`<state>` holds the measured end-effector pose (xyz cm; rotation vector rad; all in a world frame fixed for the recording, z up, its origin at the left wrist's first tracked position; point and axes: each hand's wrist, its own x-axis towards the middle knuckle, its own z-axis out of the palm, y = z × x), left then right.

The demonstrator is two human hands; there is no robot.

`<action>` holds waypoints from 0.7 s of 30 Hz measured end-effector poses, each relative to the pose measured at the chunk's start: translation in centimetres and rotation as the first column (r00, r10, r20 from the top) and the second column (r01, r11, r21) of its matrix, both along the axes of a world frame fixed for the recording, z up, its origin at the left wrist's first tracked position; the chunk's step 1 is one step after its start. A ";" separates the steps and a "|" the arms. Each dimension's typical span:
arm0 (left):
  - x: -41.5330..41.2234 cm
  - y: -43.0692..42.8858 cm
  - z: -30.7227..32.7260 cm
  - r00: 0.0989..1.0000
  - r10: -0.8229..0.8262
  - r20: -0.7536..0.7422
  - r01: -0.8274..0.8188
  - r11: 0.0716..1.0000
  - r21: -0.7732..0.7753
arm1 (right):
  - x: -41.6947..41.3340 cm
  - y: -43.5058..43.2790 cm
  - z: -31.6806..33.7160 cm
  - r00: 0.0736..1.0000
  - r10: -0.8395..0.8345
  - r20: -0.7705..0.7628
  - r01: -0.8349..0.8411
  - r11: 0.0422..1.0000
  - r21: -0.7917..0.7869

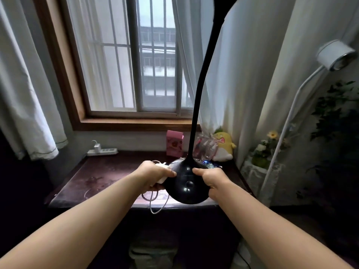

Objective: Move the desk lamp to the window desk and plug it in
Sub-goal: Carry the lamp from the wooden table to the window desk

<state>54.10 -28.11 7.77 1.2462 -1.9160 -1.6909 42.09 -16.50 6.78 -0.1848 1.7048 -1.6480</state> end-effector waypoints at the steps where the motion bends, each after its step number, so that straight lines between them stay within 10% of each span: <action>1: 0.8 -0.6 -0.1 1.000 0.008 0.005 -0.008 1.000 -0.005 | 0.7 -0.8 -0.1 1.000 0.011 0.002 -0.011 1.000 0.003; 21: 6.8 -9.1 -0.8 0.969 0.246 -0.034 -0.244 0.968 0.056 | 4.0 -13.6 -1.6 0.972 0.233 -0.017 -0.232 0.972 0.042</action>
